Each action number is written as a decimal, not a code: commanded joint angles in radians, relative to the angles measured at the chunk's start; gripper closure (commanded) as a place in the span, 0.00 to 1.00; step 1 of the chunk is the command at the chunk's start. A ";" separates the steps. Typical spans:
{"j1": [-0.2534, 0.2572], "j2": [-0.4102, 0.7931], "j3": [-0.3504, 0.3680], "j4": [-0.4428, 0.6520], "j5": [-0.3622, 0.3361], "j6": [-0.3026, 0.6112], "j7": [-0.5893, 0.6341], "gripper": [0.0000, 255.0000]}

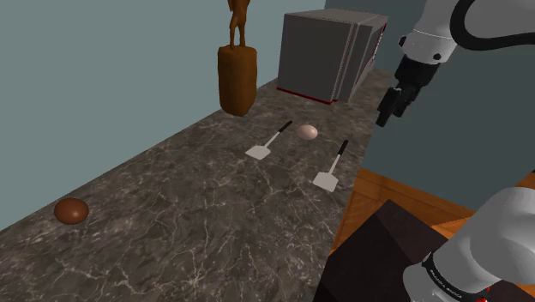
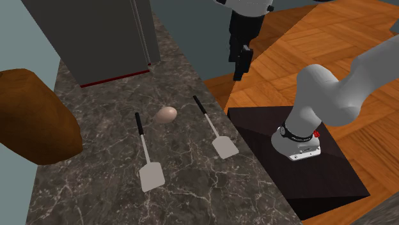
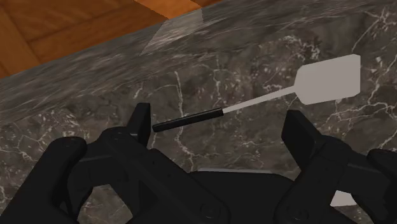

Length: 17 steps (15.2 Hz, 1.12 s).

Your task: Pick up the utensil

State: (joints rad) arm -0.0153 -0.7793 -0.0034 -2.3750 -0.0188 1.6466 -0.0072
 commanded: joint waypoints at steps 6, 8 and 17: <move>-0.032 0.108 0.137 0.016 0.072 0.093 0.288 0.00; -0.048 0.165 0.188 0.038 0.091 0.130 0.402 0.00; -0.137 0.499 0.386 0.236 0.070 0.262 0.920 0.00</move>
State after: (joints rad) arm -0.1416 -0.3291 0.3606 -2.1772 0.0621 1.8987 0.8430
